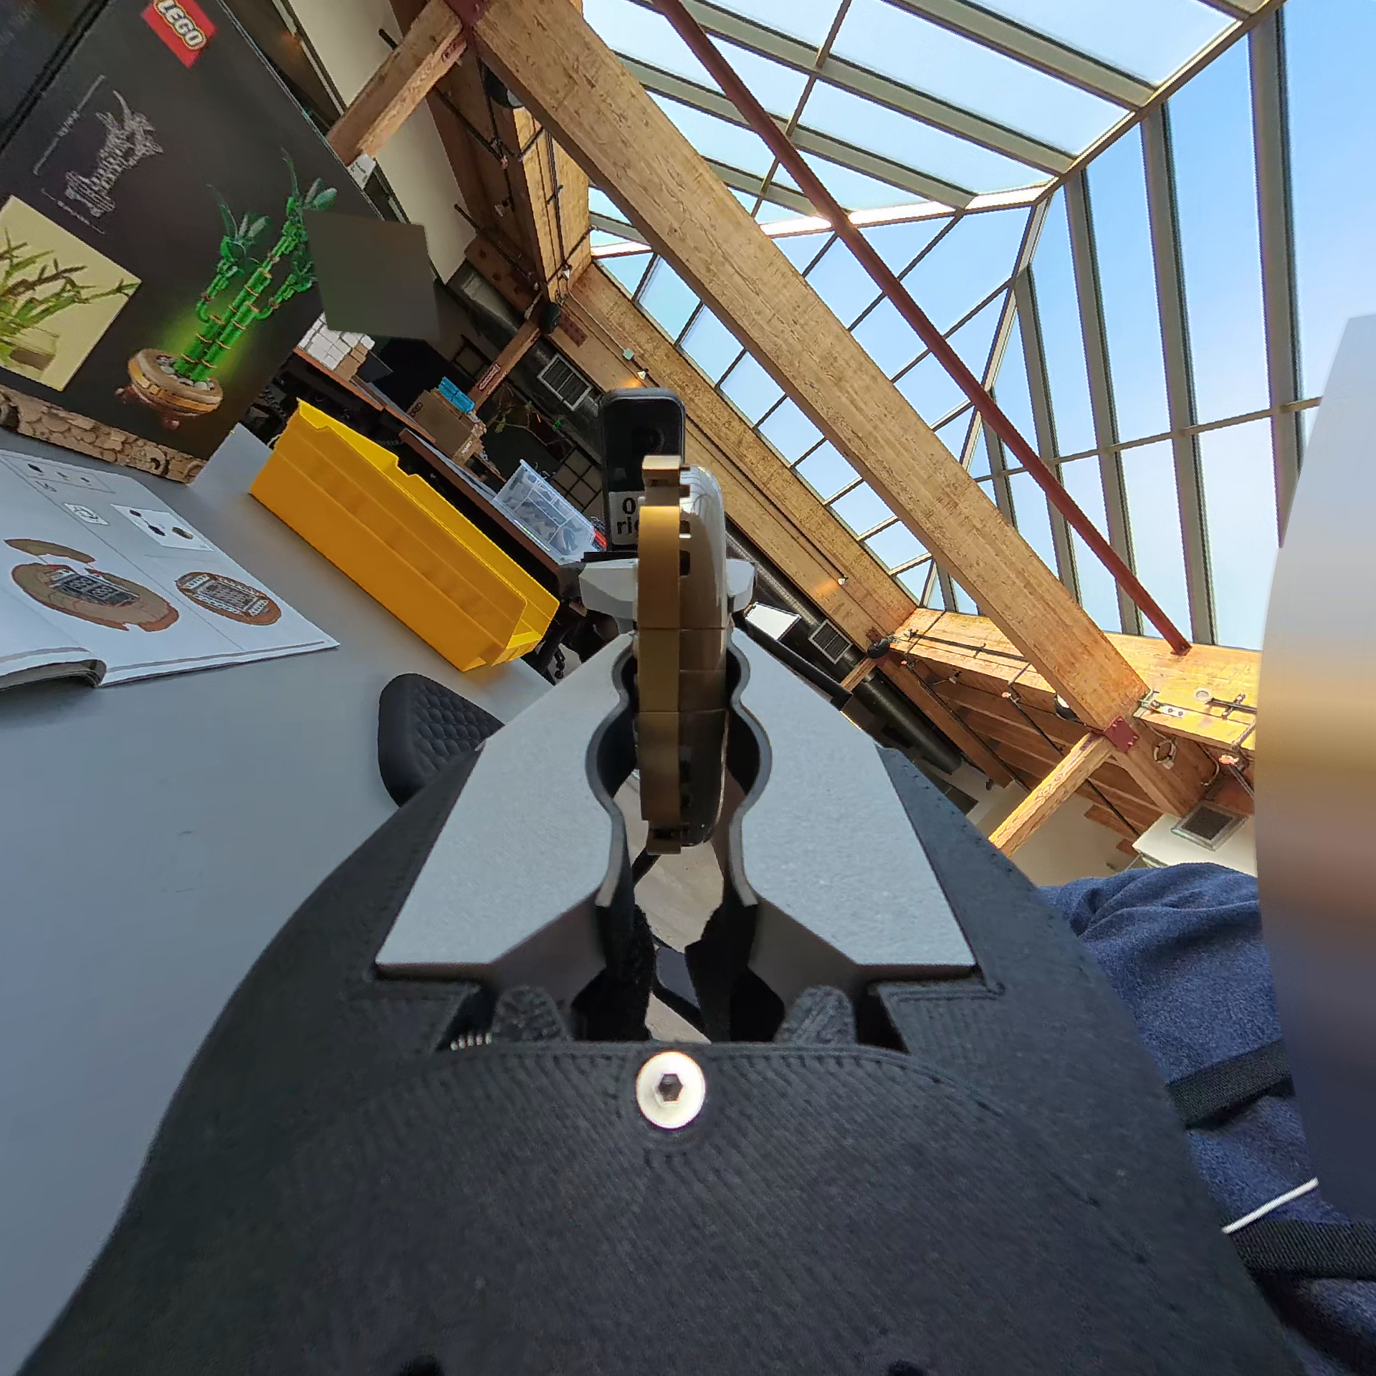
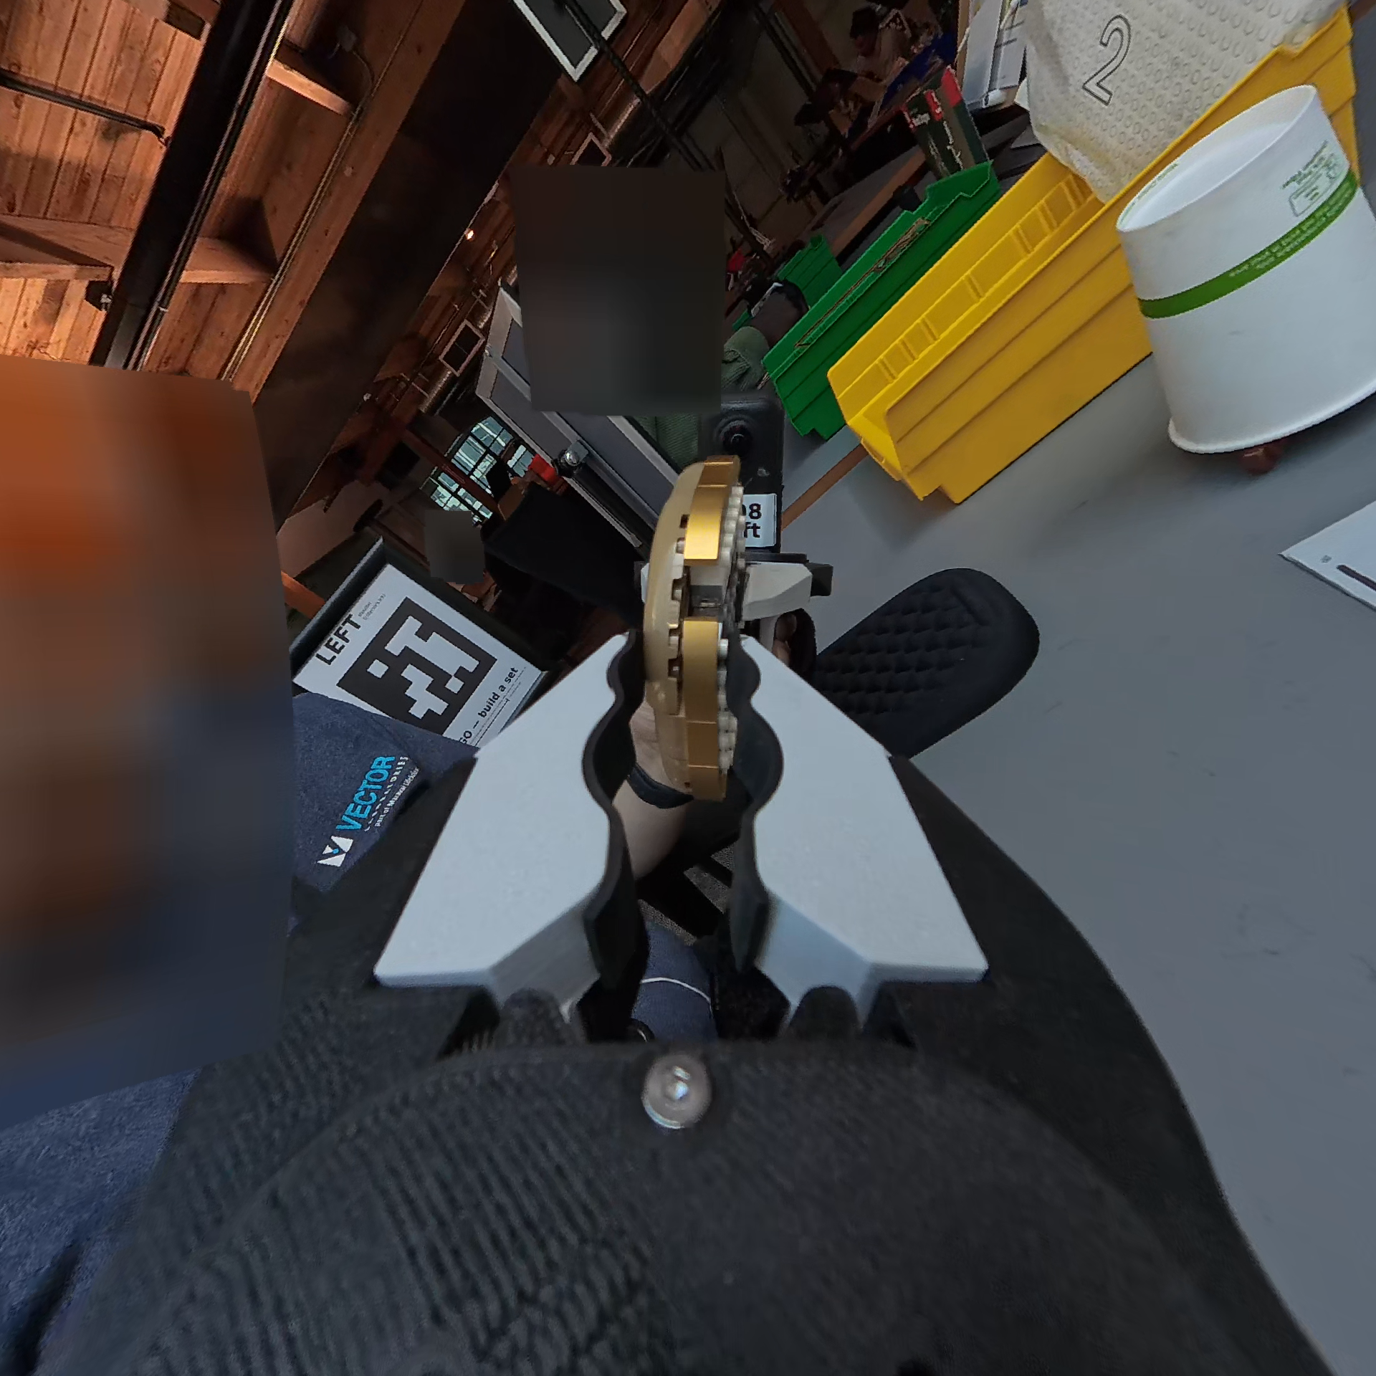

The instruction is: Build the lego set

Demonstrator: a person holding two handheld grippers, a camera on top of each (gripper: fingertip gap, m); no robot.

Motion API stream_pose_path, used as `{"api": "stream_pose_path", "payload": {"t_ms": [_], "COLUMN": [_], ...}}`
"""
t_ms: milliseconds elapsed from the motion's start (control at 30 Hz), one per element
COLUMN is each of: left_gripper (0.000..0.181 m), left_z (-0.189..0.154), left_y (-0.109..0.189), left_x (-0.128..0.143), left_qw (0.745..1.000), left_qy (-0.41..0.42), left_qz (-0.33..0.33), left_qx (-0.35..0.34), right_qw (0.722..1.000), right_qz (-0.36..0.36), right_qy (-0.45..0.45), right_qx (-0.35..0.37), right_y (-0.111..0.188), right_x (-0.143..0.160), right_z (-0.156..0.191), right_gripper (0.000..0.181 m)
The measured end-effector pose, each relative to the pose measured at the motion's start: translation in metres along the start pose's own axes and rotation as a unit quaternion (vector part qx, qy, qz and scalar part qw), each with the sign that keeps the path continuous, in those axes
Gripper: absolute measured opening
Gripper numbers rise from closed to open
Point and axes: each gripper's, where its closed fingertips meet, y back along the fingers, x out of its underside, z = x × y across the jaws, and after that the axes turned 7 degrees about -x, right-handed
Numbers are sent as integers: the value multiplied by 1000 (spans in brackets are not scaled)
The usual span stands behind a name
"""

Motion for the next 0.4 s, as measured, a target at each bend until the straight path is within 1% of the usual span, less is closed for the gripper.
{"api": "stream_pose_path", "payload": {"t_ms": [67, 133, 200, 233, 267, 300, 333, 400], "left_gripper": [18, 17, 17, 17, 18, 18, 18, 18], "left_z": [-2, -2, -1, 1, 2, 3, 4, 3], "left_y": [1, 2, 4, 5, 7, 9, 12, 15], "left_x": [-2, -2, -1, -2, -2, -2, -2, 0], "left_qw": [1000, 1000, 998, 996, 994, 991, 989, 983], "left_qy": [5, 27, 64, 85, 106, 125, 141, 165], "left_qz": [0, 6, 13, 16, 19, 24, 30, 49], "left_qx": [4, 5, 13, 18, 26, 35, 42, 58], "right_qw": [1000, 998, 998, 999, 999, 996, 988, 960], "right_qz": [-9, -23, -35, -37, -34, -28, -23, -19], "right_qy": [-18, -56, -47, -13, 32, 85, 151, 273], "right_qx": [-7, -31, -23, -21, -10, 15, 33, 54], "right_y": [-1, -2, 2, 6, 10, 15, 18, 22], "right_x": [-2, -4, -5, -6, -6, -6, -5, -2], "right_z": [1, 3, 0, 1, 3, 2, 5, 20], "right_gripper": [21, 24, 44, 53, 47, 48, 50, 51]}}
